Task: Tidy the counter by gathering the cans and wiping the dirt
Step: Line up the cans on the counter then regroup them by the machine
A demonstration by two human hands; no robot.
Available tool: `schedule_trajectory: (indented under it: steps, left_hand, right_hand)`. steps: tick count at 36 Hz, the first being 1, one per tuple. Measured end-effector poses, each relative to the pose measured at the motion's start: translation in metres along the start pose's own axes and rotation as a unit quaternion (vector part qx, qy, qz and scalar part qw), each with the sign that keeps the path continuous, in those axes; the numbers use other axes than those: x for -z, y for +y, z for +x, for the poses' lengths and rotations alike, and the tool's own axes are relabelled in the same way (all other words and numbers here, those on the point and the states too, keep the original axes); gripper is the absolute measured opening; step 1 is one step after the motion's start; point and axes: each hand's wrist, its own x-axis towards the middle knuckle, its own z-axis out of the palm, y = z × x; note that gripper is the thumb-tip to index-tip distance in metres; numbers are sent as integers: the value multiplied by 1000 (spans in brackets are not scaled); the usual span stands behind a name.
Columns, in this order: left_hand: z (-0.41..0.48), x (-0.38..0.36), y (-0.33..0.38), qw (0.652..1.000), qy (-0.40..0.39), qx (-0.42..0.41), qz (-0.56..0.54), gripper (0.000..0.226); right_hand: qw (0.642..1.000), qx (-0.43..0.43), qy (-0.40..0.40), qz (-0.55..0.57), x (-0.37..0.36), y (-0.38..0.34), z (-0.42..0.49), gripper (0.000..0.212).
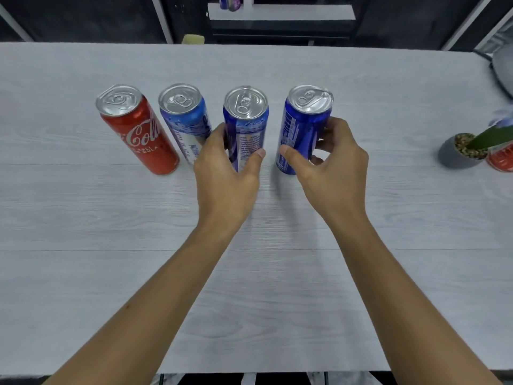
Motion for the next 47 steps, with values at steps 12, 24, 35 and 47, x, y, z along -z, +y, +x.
schedule_trajectory:
  steps: [12, 24, 35, 47]
  left_hand:
    - [3, -8, 0, 1000, 10, 12, -10, 40]
    - [3, -9, 0, 1000, 11, 19, -3, 42]
    - [-9, -4, -3, 998, -27, 47, 40, 43]
    - [-46, 24, -2, 982, -84, 99, 140, 58]
  right_hand:
    - [1000, -5, 1, -2, -6, 4, 5, 58]
    - [1000, 5, -4, -18, -11, 3, 5, 61]
    - [998, -15, -30, -46, -9, 8, 2, 72]
    - [982, -25, -99, -159, 29, 24, -21, 67]
